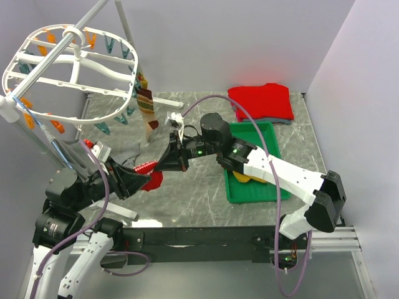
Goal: Remove the socks clipped to the hanger
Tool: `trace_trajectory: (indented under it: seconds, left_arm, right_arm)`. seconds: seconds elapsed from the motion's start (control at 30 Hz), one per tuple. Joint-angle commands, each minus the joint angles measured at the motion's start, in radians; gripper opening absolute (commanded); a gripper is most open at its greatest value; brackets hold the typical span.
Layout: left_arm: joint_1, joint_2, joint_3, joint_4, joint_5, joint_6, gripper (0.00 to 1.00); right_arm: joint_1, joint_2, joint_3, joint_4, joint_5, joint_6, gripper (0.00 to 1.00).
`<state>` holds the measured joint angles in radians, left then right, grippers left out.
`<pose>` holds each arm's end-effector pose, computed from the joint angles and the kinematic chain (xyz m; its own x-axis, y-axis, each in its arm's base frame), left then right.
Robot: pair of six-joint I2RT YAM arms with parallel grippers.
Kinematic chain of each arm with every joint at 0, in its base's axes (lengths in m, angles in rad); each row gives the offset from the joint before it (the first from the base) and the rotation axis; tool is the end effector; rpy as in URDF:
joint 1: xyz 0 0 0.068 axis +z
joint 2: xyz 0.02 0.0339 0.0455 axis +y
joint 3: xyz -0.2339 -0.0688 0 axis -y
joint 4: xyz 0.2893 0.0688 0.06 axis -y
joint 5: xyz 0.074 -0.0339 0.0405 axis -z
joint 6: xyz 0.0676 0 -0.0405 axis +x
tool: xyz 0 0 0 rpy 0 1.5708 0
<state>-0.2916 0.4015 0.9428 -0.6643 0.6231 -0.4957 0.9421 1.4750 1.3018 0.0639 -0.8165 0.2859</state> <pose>0.1320 -0.0808 0.3896 -0.4783 -0.2597 -0.8389 0.6374 0.5545 -0.5350 0.2028 0.3626 0.3425 -0.3379 -0.1363 -0.9313 -0.9220 -0.1509 0.3566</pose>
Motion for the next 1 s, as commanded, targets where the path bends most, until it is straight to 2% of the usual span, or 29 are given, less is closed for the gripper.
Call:
trace_trajectory:
  seconds: [0.0, 0.03, 0.13, 0.2, 0.37, 0.47, 0.63, 0.8, 0.83, 0.9, 0.97]
  left_arm:
    - [-0.001, 0.013, 0.053, -0.006, -0.042, 0.026, 0.55]
    - [-0.001, 0.010, 0.057, -0.009, -0.058, 0.032, 0.61]
    - [-0.001, 0.002, 0.074, -0.026, -0.115, 0.045, 0.68]
    - [-0.001, -0.001, 0.085, -0.038, -0.135, 0.052, 0.68]
    - [-0.001, -0.020, 0.102, -0.066, -0.194, 0.074, 0.68]
    - [-0.001, -0.024, 0.105, -0.064, -0.203, 0.082, 0.68]
    - [-0.001, -0.032, 0.091, -0.037, -0.197, 0.079, 0.68]
    - [-0.001, -0.029, 0.088, -0.035, -0.192, 0.083, 0.68]
    - [-0.001, -0.029, 0.090, -0.035, -0.191, 0.083, 0.67]
    - [-0.001, -0.029, 0.091, -0.043, -0.191, 0.086, 0.67]
    - [-0.001, -0.029, 0.097, -0.047, -0.192, 0.089, 0.68]
  right_arm:
    - [-0.025, -0.064, -0.032, -0.018, 0.163, 0.006, 0.00]
    - [-0.037, -0.073, -0.042, -0.035, 0.228, 0.010, 0.00]
    - [-0.118, -0.133, -0.117, -0.059, 0.339, 0.038, 0.00]
    - [-0.207, -0.200, -0.197, -0.058, 0.379, 0.058, 0.00]
    - [-0.385, -0.341, -0.309, -0.212, 0.603, 0.039, 0.00]
    - [-0.500, -0.415, -0.375, -0.297, 0.684, 0.022, 0.00]
    - [-0.652, -0.496, -0.461, -0.346, 0.683, 0.035, 0.00]
    - [-0.687, -0.538, -0.541, -0.345, 0.726, 0.067, 0.00]
    - [-0.692, -0.532, -0.544, -0.364, 0.773, 0.070, 0.04]
    - [-0.700, -0.519, -0.542, -0.378, 0.813, 0.084, 0.05]
    - [-0.704, -0.524, -0.546, -0.384, 0.878, 0.093, 0.25]
